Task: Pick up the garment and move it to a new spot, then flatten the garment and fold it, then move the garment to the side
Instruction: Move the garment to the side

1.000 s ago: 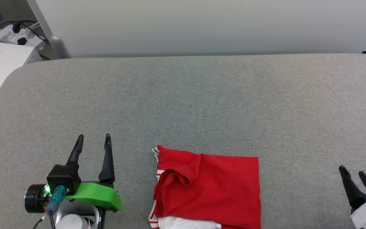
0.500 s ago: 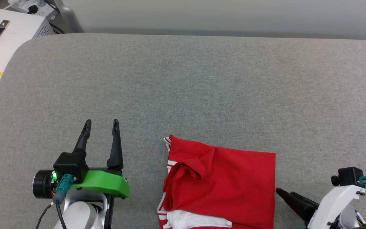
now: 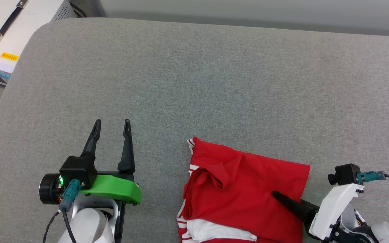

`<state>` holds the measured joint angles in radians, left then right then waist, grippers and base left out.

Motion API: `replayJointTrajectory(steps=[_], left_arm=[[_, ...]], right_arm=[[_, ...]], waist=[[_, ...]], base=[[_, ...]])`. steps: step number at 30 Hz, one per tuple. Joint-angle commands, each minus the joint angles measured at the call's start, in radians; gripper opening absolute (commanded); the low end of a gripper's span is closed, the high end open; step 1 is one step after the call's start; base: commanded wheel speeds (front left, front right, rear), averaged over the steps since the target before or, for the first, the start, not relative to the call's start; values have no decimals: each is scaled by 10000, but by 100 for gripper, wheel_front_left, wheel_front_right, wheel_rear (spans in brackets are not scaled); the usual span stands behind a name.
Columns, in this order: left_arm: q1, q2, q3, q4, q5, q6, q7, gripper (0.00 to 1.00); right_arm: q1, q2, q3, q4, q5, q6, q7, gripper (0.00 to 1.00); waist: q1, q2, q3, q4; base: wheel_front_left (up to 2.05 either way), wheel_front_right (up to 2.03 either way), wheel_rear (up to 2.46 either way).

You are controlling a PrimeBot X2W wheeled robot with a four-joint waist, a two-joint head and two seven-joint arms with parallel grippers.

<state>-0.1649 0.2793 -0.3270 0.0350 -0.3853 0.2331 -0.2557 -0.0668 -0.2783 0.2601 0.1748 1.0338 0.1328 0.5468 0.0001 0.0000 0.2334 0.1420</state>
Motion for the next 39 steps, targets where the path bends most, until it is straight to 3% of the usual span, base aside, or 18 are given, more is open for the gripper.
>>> replayJointTrajectory(steps=[1, 9, 16, 23, 30, 39], left_arm=[[-102, -70, 55, 56, 148, -66, -60, 100], [157, -85, 261, 250, 234, -228, -60, 100], [452, 16, 372, 217, 272, -315, -60, 100], [512, 82, 310, 90, 346, -349, -57, 100], [236, 271, 172, -98, 530, -380, 114, 100], [-708, 713, -40, -719, 926, -524, 816, 100]], right_arm=[[12, -17, 256, 314, -47, -21, -25, 0], [-196, -624, 606, 214, -714, -21, -627, 0], [-328, -1433, 737, -218, -1842, -21, -782, 0], [-496, -2280, 544, -688, -2710, -21, -332, 0], [-1167, -2668, 442, -906, -3309, -21, -117, 0], [-3062, -2898, 755, 19, -3916, -21, -759, 0]], waist=[[-1, 0, -58, 18], [-1, 0, -721, -234], [-1, 0, -1292, -1014], [-1, 0, -1238, -2460], [-1, 0, -718, -4024], [-1, 0, 587, -5657]], base=[[0, 0, 0], [0, 0, 0], [0, 0, 0], [0, 0, 0], [0, 0, 0], [0, 0, 0]])
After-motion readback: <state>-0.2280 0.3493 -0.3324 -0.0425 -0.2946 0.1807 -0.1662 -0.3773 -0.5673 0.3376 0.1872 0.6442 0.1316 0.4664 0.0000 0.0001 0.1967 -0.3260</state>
